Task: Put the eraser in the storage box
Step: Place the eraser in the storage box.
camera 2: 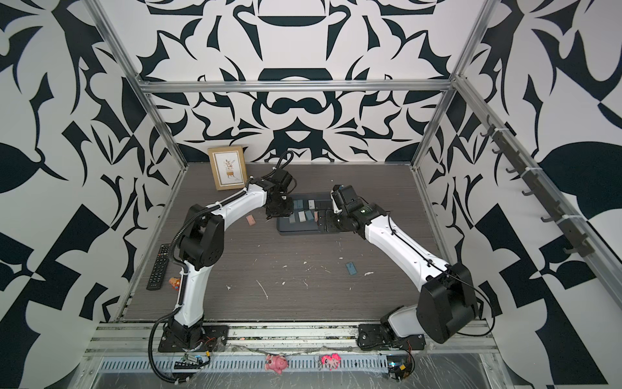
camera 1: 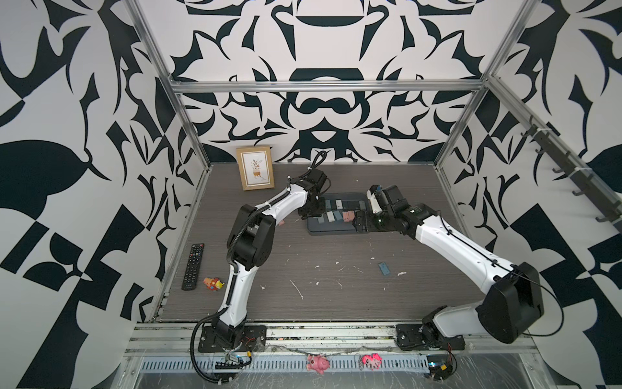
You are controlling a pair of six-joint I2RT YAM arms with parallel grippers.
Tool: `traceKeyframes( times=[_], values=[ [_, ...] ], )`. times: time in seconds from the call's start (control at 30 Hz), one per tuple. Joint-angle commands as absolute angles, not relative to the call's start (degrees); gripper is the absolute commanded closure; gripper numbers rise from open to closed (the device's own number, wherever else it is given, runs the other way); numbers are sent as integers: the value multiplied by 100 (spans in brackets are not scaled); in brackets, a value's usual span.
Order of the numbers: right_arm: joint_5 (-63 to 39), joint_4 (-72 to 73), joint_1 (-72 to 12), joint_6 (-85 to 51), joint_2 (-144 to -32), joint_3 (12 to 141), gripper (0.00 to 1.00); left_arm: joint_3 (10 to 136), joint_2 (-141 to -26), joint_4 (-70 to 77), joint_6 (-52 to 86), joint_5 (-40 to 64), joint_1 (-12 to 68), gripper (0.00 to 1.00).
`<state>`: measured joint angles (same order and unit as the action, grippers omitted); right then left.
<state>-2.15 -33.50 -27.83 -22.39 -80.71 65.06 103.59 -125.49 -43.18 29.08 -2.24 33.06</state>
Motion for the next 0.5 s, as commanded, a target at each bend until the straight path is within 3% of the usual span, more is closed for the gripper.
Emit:
traceKeyframes(
  times=[0.0, 0.47],
  values=[
    [-264, -3226, -2769, -2302, -8037, 6521, 1, 10535, -12773, -4723, 2848, -437, 3291, 82],
    [-308, -3118, -2769, -2349, -8057, 6368, 1, 10846, -13138, -5019, 2849, -534, 3289, 76]
  ],
)
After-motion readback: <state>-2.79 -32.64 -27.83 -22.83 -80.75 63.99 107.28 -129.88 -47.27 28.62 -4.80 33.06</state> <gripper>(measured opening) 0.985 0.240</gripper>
